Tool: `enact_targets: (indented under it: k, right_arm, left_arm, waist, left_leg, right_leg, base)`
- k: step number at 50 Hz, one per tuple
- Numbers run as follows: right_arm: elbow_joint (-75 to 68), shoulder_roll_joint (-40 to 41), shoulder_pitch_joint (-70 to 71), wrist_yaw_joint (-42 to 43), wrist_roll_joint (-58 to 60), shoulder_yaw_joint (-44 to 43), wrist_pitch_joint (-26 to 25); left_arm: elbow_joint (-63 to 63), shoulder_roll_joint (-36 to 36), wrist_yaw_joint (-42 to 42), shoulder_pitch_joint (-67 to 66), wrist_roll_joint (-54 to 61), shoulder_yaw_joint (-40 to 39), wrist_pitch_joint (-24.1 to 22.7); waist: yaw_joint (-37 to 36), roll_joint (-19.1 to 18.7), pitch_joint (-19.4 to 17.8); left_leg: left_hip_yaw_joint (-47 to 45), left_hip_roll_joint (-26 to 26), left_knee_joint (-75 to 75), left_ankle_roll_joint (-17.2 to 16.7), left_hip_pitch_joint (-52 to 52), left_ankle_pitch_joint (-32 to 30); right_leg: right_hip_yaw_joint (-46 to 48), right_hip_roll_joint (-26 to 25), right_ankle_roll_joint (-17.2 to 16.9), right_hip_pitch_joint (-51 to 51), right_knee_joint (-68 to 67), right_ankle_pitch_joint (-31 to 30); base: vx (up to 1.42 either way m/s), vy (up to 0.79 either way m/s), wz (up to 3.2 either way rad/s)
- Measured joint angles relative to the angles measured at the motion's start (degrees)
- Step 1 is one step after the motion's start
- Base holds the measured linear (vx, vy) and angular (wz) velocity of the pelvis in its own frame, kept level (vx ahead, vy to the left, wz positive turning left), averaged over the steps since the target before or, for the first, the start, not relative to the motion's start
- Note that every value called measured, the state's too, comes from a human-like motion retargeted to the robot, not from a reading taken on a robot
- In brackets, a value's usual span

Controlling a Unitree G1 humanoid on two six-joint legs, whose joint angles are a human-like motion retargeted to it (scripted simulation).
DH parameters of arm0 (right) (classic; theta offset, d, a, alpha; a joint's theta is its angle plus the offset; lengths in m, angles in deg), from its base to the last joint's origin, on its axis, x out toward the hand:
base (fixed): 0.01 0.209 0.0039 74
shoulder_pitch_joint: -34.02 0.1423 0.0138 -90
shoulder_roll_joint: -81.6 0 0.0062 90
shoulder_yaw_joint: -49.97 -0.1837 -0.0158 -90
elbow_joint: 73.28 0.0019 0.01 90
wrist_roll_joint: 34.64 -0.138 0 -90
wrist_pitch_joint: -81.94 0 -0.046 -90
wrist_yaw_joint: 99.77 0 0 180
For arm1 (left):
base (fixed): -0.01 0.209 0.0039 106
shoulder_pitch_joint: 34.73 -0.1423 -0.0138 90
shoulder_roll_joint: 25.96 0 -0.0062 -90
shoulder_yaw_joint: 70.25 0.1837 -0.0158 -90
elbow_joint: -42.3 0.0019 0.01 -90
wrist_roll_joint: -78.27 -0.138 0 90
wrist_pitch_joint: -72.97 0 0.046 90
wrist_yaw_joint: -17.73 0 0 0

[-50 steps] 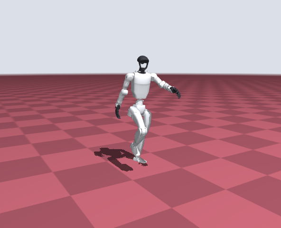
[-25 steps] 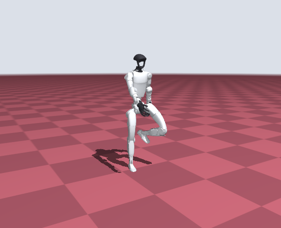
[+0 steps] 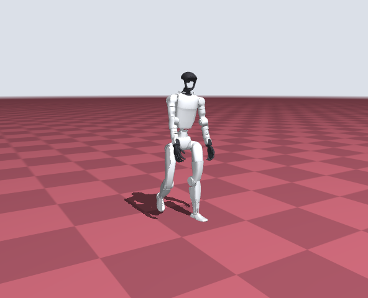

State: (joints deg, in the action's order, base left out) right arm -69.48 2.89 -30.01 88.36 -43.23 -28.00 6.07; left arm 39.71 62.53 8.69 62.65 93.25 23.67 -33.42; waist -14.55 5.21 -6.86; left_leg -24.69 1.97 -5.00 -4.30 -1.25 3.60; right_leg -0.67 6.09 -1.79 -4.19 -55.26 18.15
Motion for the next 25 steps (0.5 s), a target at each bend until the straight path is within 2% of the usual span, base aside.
enact_targets:
  k: [2,5,7,10,13,16,19,22,25]
  right_arm:
    - [-0.15,0.06,-5.09,-0.22,-1.85,-0.11,-0.35]
    - [0.32,-0.8,-10.72,-1.31,-3.69,-0.7,-0.26]
    - [1.52,-2.09,-14.14,-2.58,-7.51,-1.93,-0.05]
    - [5.3,-4.95,-17.65,-4.83,-7.04,-5.88,-0.84]
    - [17.25,-10.27,-21.89,-4.48,-1.03,-5.99,-0.38]
    - [39.76,-22.37,-29.93,-0.7,3.38,-3.23,1.94]
    - [60.24,-38.34,-37.3,3.14,6.71,-6.93,4.59]
    - [71.4,-51.21,-41.58,5.1,8.11,-15.6,5.99]
    - [77.17,-60.84,-43.06,6.82,9.71,-24.96,4.24]
  left_arm:
    - [-0.98,1.24,2.03,4.18,1.11,-0.18,0.87]
    - [-2.46,2.2,2.88,8.14,0.76,0.58,1.9]
    - [-3.15,3.02,2.64,8.17,-6.82,1.91,3.14]
    - [-6.8,6.21,2.18,7.4,-17.19,3.91,4.19]
    - [-19.76,14.41,4.54,4.41,-23.07,6.35,3.59]
    - [-39.82,28.54,12.01,-0.49,-25.81,7.81,2.58]
    - [-55.92,44.04,18.72,-2.47,-25.46,6.15,0.59]
    - [-64.88,58.0,21.71,-0.73,-25.77,4.82,-1.45]
    - [-70.2,69.38,23.74,3.1,-26.31,4.97,-1.85]
  waist:
    - [1.87,-0.95,0.57]
    - [4.54,-2.69,1.35]
    - [8.13,-4.03,1.55]
    - [11.43,-4.78,1.55]
    - [11.57,-4.6,1.99]
    - [12.1,-4.64,2.81]
    - [12.43,-5.45,3.28]
    - [13.04,-5.43,3.01]
    - [13.94,-3.33,1.12]
  left_leg:
    - [1.81,0.41,0.0,0.06,-0.95,-0.05]
    - [3.23,1.52,0.0,0.08,-2.15,0.18]
    - [4.16,2.31,1.75,-1.01,-2.42,1.59]
    - [4.92,2.53,1.81,-0.59,-1.44,2.86]
    - [4.98,2.31,0.0,-0.27,-0.03,3.21]
    - [6.17,1.84,0.0,-0.17,0.59,3.92]
    - [8.19,1.88,0.0,-0.65,1.9,4.22]
    - [10.5,1.34,0.0,-1.2,4.03,4.6]
    - [12.49,-1.08,0.0,-1.68,7.94,5.91]
  right_leg:
    - [0.8,-1.2,1.79,-9.26,-13.93,1.82]
    - [0.7,-4.5,2.91,-21.12,-27.07,4.11]
    - [1.46,-6.13,2.26,-25.13,-30.78,5.32]
    - [0.96,-7.41,1.9,-30.48,-33.75,6.67]
    - [-0.2,-6.79,2.24,-34.5,-32.79,7.7]
    - [-0.12,-3.52,1.8,-33.79,-25.68,7.98]
    - [0.25,-0.76,0.84,-27.83,-11.17,6.42]
    - [2.24,2.34,-0.56,-16.5,11.69,1.93]
    - [6.48,5.86,-4.19,0.02,41.16,-6.57]
  base:
    - [0.26,0.13,0.75]
    - [0.25,0.07,0.43]
    - [0.28,0.03,0.6]
    - [0.26,0.02,0.2]
    - [0.23,0.01,-0.17]
    - [0.22,-0.01,0.36]
    - [0.22,-0.04,0.67]
    - [0.22,-0.08,0.8]
    - [0.23,-0.15,0.64]
